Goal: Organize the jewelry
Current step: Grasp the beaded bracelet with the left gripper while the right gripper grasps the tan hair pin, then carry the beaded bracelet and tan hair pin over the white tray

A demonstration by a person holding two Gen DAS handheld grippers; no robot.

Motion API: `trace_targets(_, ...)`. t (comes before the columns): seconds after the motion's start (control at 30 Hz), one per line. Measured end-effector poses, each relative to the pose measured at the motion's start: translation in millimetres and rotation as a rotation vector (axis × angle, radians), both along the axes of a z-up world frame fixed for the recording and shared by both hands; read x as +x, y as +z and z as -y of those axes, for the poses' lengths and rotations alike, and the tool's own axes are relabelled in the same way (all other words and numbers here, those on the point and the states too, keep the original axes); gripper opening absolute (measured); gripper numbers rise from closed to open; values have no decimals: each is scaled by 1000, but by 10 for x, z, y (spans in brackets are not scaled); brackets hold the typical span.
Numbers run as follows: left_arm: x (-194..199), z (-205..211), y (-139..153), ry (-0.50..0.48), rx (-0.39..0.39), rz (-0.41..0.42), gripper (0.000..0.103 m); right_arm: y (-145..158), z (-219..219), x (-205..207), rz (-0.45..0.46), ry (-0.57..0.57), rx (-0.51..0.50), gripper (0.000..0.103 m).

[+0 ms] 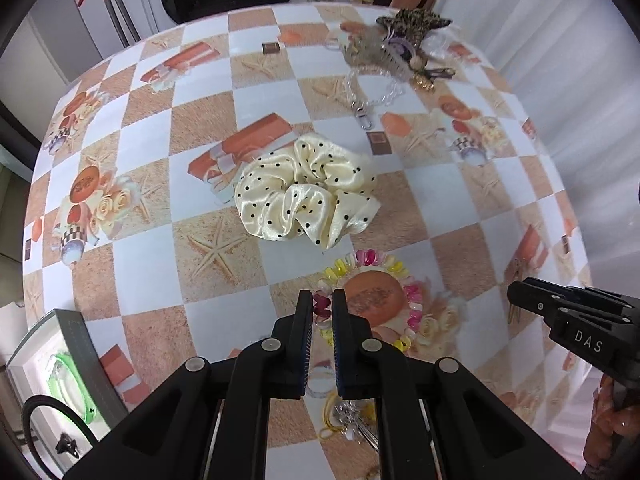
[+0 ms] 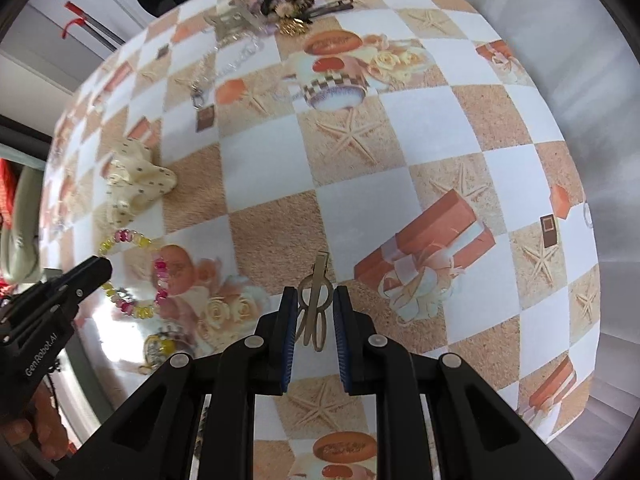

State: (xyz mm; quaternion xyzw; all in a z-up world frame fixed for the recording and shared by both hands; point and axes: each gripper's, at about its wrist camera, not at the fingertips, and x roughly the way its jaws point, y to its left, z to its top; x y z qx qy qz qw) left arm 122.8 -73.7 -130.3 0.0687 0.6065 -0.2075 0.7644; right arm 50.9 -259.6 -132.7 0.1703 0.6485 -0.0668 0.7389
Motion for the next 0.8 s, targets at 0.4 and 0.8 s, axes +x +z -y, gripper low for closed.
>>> trace_targets(0.4, -390, -338, 316, 41, -58, 26, 14, 151, -68, -165, 27, 8, 42, 19)
trace_targets(0.8, -656, -882, 467, 120, -84, 42, 13, 303, -505, -241, 46, 84, 34, 19)
